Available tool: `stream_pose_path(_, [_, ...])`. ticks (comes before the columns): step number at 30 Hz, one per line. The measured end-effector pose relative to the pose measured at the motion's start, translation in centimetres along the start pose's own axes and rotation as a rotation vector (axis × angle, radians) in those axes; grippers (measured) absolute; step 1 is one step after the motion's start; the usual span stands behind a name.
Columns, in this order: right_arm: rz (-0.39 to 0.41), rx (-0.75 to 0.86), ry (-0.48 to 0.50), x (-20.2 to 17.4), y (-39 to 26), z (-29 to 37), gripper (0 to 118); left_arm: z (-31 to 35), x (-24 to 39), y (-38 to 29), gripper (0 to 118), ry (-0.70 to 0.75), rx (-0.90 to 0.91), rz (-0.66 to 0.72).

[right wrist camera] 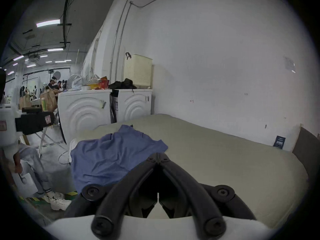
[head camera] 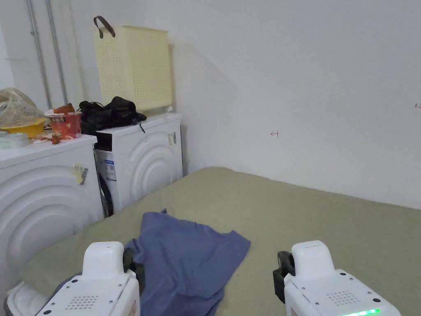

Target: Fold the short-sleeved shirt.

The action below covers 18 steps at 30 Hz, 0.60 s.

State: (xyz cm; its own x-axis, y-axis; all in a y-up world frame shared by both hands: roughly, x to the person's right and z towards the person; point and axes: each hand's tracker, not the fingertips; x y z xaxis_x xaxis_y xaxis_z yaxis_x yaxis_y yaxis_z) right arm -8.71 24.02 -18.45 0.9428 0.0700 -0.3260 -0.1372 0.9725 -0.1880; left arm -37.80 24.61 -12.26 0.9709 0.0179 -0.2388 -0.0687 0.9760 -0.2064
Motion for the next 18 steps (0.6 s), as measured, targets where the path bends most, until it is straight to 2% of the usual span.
stream_pose_path(6, [0.048, -0.01, 0.011, 0.0, -0.1, -2.1, 0, -7.0, 0.6, 1.6, 0, -0.048, -0.104, -0.039])
stream_pose_path(10, [0.047, -0.011, 0.011, 0.5, -0.1, -4.8, 0, -15.6, 1.5, 4.8, 0, -0.093, -0.235, -0.091])
stream_pose_path(13, [0.031, -0.008, -0.001, 0.7, -0.1, -7.1, 0, -24.0, 3.4, 5.9, 0, -0.115, -0.48, -0.146])
stream_pose_path(17, [0.015, -0.014, -0.001, 1.3, -0.6, -10.3, 0, -35.0, 5.4, 5.4, 0, -0.276, -0.843, -0.138])
stream_pose_path(18, [0.018, -0.017, 0.007, 1.6, -1.0, -11.0, 0, -36.1, 6.5, 5.1, 0, -0.249, -0.924, -0.16])
